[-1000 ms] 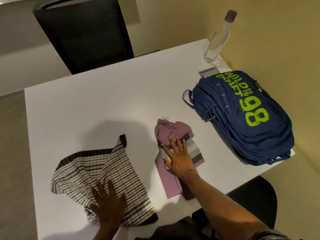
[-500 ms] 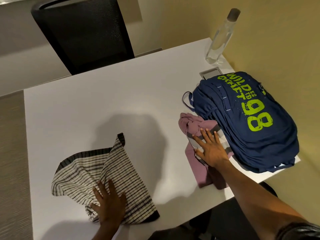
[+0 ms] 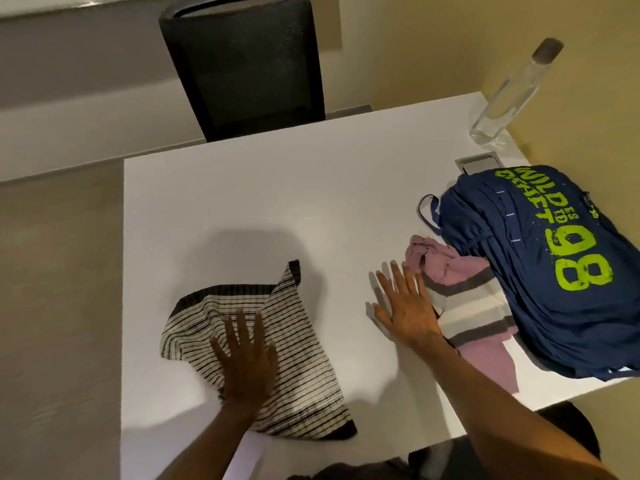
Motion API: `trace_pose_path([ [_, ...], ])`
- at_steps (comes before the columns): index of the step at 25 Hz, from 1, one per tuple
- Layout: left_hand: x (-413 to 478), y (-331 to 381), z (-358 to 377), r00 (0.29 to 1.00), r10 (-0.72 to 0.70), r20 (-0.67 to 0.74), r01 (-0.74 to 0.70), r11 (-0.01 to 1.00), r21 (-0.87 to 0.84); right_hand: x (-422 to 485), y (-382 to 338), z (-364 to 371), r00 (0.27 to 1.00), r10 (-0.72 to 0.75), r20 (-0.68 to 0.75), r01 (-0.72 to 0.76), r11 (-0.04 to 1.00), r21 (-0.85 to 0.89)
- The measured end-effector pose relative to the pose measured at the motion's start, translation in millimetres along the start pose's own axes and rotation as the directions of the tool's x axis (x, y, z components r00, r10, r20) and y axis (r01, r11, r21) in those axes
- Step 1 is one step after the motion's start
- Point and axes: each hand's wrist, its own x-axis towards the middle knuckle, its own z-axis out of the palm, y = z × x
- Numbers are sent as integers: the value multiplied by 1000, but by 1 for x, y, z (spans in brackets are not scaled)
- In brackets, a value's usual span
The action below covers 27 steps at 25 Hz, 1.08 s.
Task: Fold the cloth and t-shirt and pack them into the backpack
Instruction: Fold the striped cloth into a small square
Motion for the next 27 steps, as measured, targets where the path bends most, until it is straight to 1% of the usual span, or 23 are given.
trace_pose_path([
  [2,15,-16,-6,1000,-2,-14,2,1000,5,18,-46,-1,998,-55,-2,55,998,44],
  [7,56,-62,-15,998,-46,39,46,999,-1,60,-156,-10,983,-181,-11,180,970,161],
  [10,81,-87,-18,993,-89,82,94,994,-51,85,-203,-12,975,-221,-19,220,950,224],
  [12,94,-99,-22,989,-83,126,91,994,-59,100,-224,-11,970,-243,-7,234,926,296],
  [14,106,-106,-23,989,-30,147,37,998,-45,111,-240,-8,963,-270,26,247,912,326],
  [17,120,-106,-22,988,24,151,-18,999,-40,120,-258,-5,953,-289,93,253,925,283],
  [19,123,-104,-20,990,37,136,-34,999,-24,120,-265,-1,962,-254,104,221,942,253],
  [21,122,-100,-20,988,42,151,-41,999,-10,116,-268,3,972,-210,107,181,956,232],
  [23,120,-96,-21,985,44,168,-46,999,8,111,-268,5,969,-215,124,188,962,199],
  [25,116,-95,-24,988,60,145,-61,998,1,107,-265,5,964,-231,131,208,964,169],
  [27,114,-95,-29,990,117,83,-113,992,-47,104,-260,-1,966,-239,101,223,964,144],
])
